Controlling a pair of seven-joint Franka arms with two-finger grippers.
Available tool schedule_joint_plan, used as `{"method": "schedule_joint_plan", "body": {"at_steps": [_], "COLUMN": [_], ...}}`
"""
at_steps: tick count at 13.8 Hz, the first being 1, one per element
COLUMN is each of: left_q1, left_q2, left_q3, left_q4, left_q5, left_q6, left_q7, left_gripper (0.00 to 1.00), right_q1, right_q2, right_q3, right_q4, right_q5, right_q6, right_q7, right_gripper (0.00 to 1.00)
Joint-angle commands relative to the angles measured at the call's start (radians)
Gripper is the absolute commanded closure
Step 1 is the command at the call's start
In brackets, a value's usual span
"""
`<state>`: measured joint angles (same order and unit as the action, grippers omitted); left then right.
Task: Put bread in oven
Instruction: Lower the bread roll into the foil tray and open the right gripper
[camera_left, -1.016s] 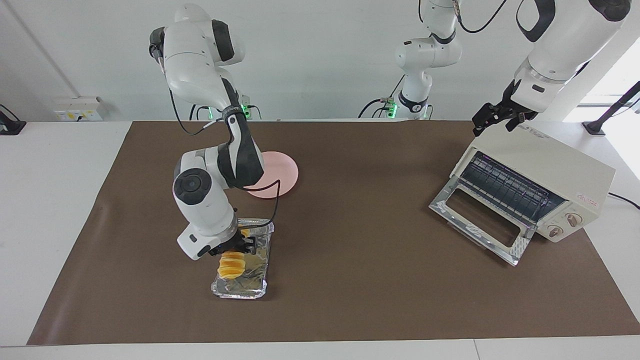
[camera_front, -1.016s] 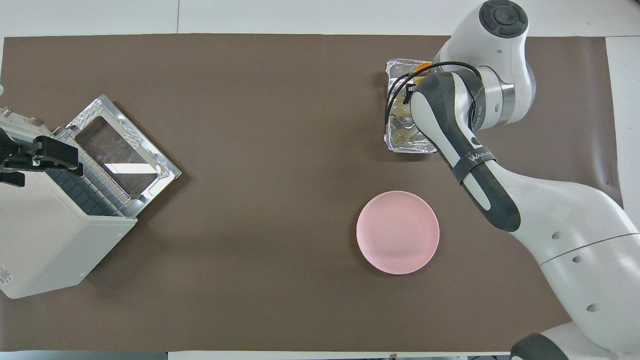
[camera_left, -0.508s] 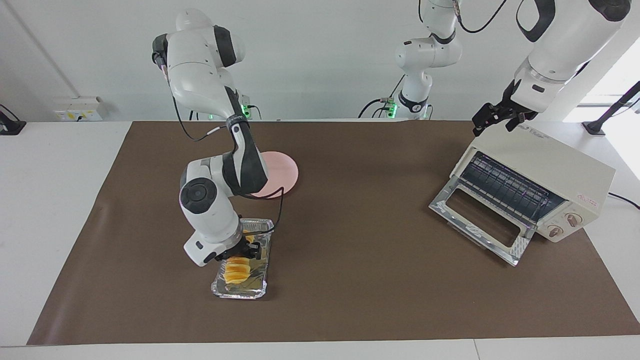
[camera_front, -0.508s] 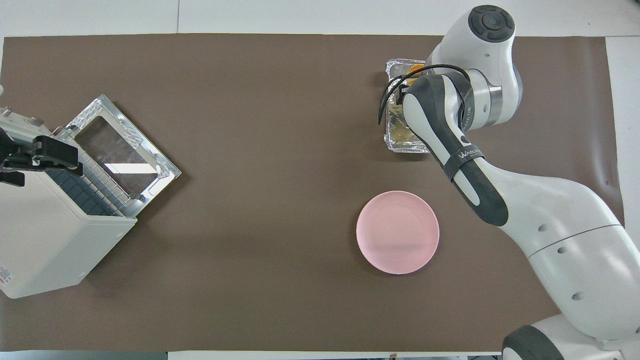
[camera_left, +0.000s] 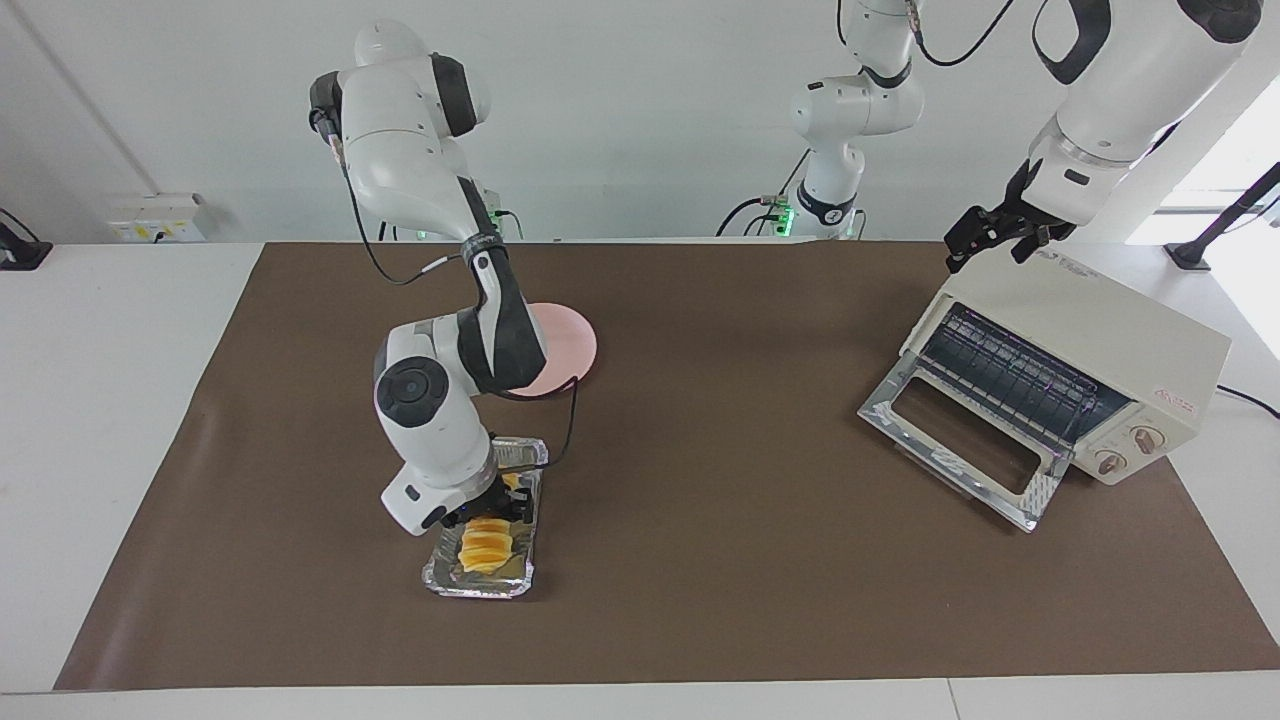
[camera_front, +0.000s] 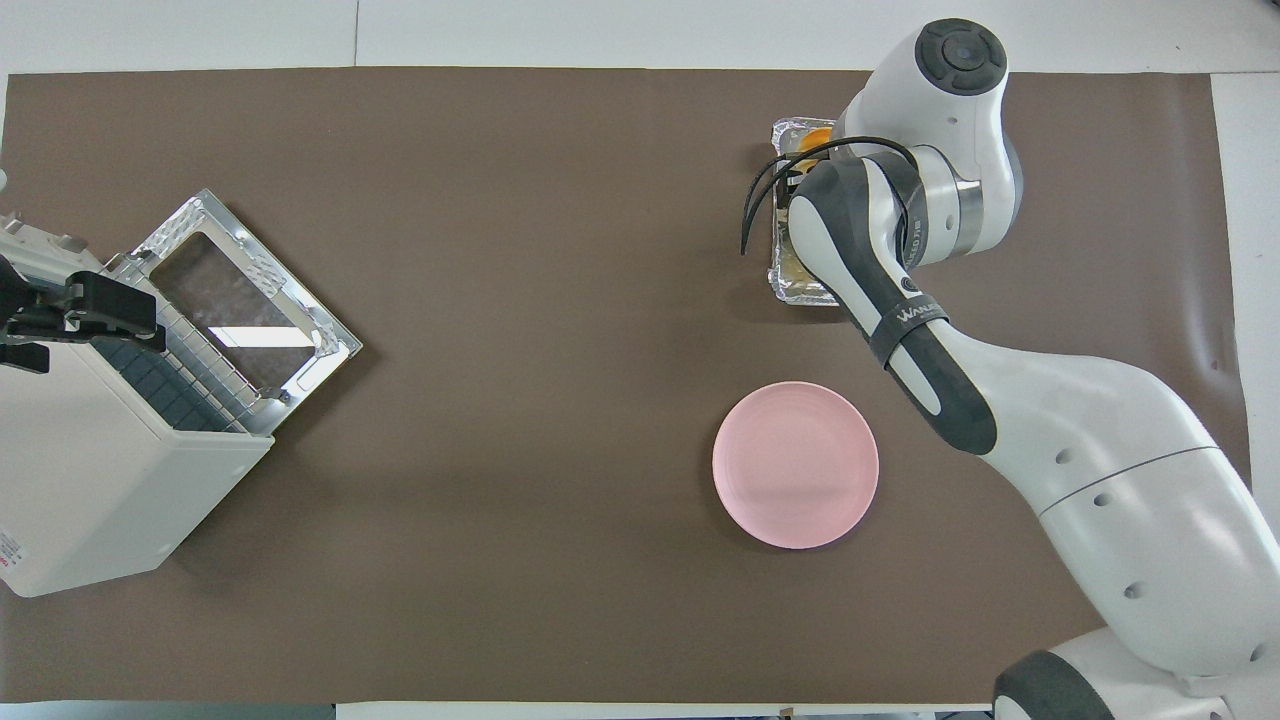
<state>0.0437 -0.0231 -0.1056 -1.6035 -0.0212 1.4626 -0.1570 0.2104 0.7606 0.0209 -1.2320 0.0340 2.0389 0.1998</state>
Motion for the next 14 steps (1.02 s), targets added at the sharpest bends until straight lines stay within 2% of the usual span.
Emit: {"method": "schedule_joint_plan", "body": {"at_steps": [1,2,3,4,8,10,13,14], "left_q1": [0.007,0.007,0.007,0.007,0.007,0.007,0.007,0.007], "left_q2": [-0.015,-0.015,-0.015,-0.015,-0.015,-0.015,-0.015,-0.015], "left_q3": [0.000,0.000,0.000,0.000,0.000,0.000,0.000,0.000], "left_q4": [-0.009,-0.009,-0.009,-0.009,-0.009,-0.009,-0.009,-0.009], "left_q5": [-0.008,-0.008,-0.008,-0.008,-0.008,-0.008,-0.008,-0.008], "left_q6": [-0.008,-0.008,-0.008,-0.008,-0.008,-0.008,-0.008,-0.008], "left_q7": [0.008,0.008,0.008,0.008,0.008,0.008,0.008,0.008], "left_gripper": [0.00,0.00,0.00,0.00,0.00,0.00,0.00,0.00], "right_q1": [-0.003,-0.009,-0.013,-0.013,-0.013,-0.013,-0.014,-0.017], "right_q2": [0.011,0.005,0.003,0.002,0.000,-0.001,-0.009,-0.018], "right_q3": [0.002,0.002,0.002,0.002,0.002,0.002,0.002,0.002], "right_q4": [0.011,-0.006,-0.012,-0.012,-0.015,-0.015,-0.026,-0.032], "right_q5": [0.014,0.010,0.010,0.010,0.015,0.015,0.015,0.015], "right_q6": [0.040,0.046,0.044,0.044,0.038,0.035,0.026,0.020], "right_q7": [-0.007,-0.010,-0.013,-0.013,-0.010,-0.008,-0.010,-0.011], "right_gripper": [0.81,0.64,0.52,0.46,0.38,0.21,0.15,0.08]}}
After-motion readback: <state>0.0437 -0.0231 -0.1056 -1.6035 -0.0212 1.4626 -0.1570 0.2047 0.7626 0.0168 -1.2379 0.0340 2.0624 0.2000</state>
